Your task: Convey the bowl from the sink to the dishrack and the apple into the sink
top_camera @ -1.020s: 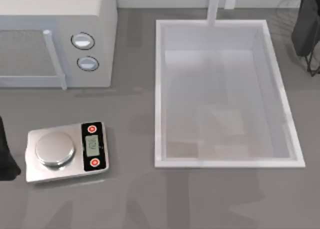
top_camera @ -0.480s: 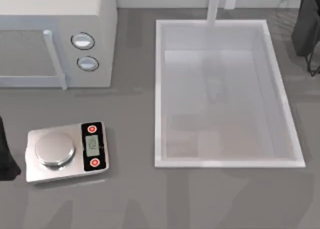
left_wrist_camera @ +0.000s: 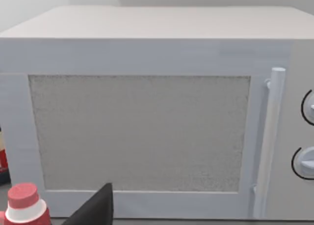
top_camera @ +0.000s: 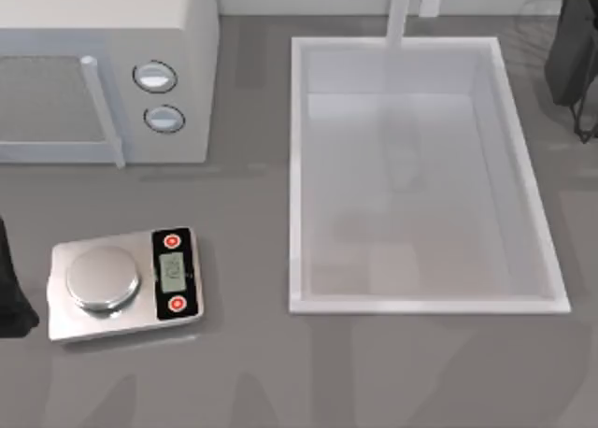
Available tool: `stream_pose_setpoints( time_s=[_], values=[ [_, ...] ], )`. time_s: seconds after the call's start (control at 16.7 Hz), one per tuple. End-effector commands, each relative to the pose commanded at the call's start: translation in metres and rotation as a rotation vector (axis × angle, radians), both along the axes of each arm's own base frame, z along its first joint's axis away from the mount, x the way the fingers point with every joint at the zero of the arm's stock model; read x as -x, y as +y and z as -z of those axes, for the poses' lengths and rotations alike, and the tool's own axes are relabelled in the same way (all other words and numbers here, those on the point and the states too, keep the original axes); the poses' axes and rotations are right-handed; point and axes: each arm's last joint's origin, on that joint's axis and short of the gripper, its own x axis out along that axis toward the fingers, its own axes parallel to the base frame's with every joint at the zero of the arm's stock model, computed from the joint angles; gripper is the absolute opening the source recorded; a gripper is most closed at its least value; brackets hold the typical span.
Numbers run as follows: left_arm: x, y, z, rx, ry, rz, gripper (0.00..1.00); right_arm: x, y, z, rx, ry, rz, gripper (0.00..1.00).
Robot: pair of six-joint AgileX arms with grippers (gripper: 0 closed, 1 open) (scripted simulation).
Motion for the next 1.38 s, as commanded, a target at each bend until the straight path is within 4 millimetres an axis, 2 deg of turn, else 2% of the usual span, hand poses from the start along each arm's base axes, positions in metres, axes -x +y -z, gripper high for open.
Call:
stream_pose_setpoints(
  time_s=[0.6,1.2,1.38],
  values=[
    [0.000,0.000,0.000,0.000,0.000,0.000,1.00,0.000,0.000,0.000,0.000,0.000,0.000,0.98],
    [0.000,0.000,0.000,0.000,0.000,0.000,1.00,0.000,-0.001,0.000,0.000,0.000,0.002,1.00],
    [0.000,0.000,0.000,0.000,0.000,0.000,1.00,0.010,0.006,-0.010,0.002,-0.005,0.002,1.00]
  ],
)
